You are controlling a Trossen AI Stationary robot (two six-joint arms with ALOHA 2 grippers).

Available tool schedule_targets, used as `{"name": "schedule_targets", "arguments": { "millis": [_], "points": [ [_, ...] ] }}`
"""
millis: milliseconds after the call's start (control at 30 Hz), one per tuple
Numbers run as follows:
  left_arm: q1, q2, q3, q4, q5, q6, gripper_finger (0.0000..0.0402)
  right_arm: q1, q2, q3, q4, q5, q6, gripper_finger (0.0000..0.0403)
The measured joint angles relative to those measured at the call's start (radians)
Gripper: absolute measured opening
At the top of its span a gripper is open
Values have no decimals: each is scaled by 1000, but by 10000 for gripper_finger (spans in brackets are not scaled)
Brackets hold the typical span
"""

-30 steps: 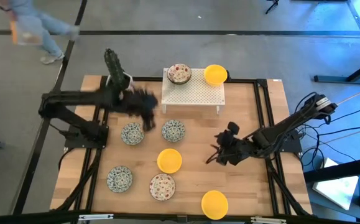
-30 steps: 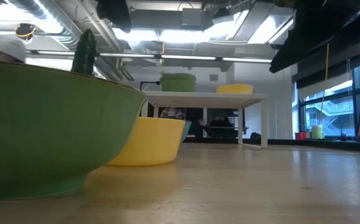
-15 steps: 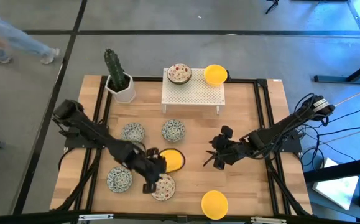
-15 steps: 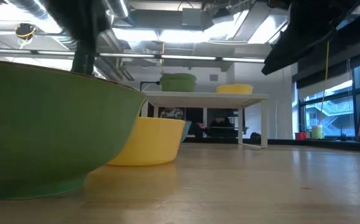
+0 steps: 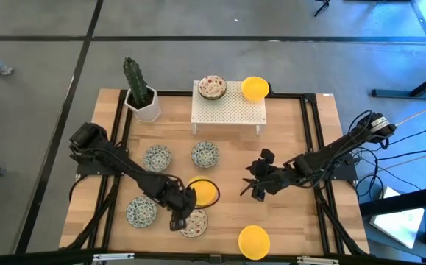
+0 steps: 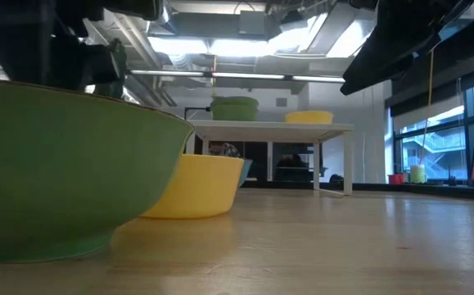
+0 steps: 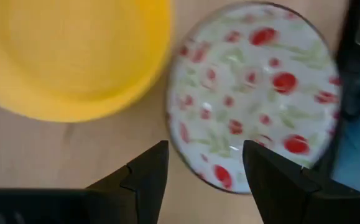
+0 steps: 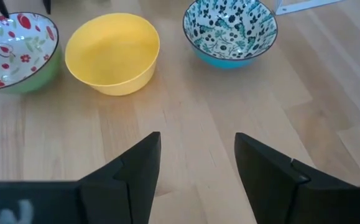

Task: Pick & Place Mini bowls
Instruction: Stack the red white bowl on top of the red white bowl on the shelf

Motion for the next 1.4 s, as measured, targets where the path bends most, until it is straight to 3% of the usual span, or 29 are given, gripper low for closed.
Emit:
{"name": "schedule_targets", "arguments": {
  "millis": [300,567,833,967,1167,1400],
  "points": [
    [19,0,0,-106,-100,-73,196,0,0,0,4,0,-22,204],
    [23,9,0,-18,-51,-61,196,0,0,0,4,0,-25,204],
    [23,103,0,-26,-33,-33,188,0,0,0,6,0,-29,204],
    [23,117,0,-26,12,-7,143,0,0,0,9,1,-32,204],
    [29,85,0,-23,60,27,19,0,0,0,19,5,-53,204],
    [48,3,14,-43,123,131,8,-3,0,0,19,61,-87,204]
  ]
}}
